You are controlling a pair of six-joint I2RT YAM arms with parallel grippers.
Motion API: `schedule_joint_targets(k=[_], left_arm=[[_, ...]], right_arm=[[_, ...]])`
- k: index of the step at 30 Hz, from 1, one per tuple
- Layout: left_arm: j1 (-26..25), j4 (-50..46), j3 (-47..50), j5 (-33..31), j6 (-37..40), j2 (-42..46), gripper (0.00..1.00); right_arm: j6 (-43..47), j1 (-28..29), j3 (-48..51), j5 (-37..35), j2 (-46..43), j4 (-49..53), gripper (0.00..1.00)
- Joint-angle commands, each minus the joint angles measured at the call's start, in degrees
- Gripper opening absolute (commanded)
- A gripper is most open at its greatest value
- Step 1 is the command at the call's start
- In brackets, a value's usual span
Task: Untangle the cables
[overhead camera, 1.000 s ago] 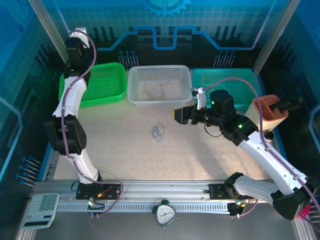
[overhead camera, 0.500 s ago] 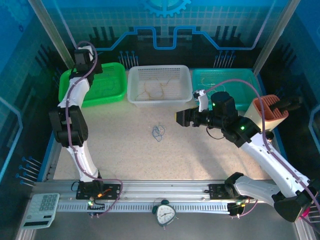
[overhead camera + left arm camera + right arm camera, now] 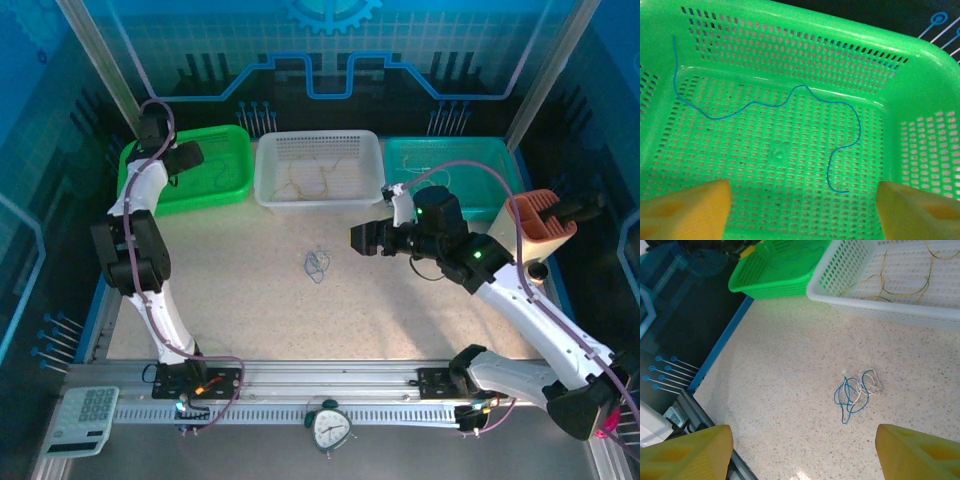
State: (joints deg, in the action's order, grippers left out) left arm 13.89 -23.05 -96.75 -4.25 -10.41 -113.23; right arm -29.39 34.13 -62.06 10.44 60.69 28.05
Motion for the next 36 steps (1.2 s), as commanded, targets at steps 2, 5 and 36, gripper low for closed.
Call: schedule_joint_targets(k=[2, 5, 36], left_arm=[[0.70, -2.14, -2.14, 2.09, -5.64, 5.15, 0.83], [0.46, 1.69, 0.74, 5.63, -11.59, 8.77, 0.86], [-30.53, 13.47, 57.82, 6.62, -25.28, 62.96, 0.99]], right_arm=[[1.26, 0.67, 0.65, -1.82, 2.81, 0.78, 0.76], [1.25, 0.72, 1.23, -2.01, 5.27, 0.18, 0.76], [-12.08, 3.93, 3.76, 2.22, 40.63, -24.20, 0.51]])
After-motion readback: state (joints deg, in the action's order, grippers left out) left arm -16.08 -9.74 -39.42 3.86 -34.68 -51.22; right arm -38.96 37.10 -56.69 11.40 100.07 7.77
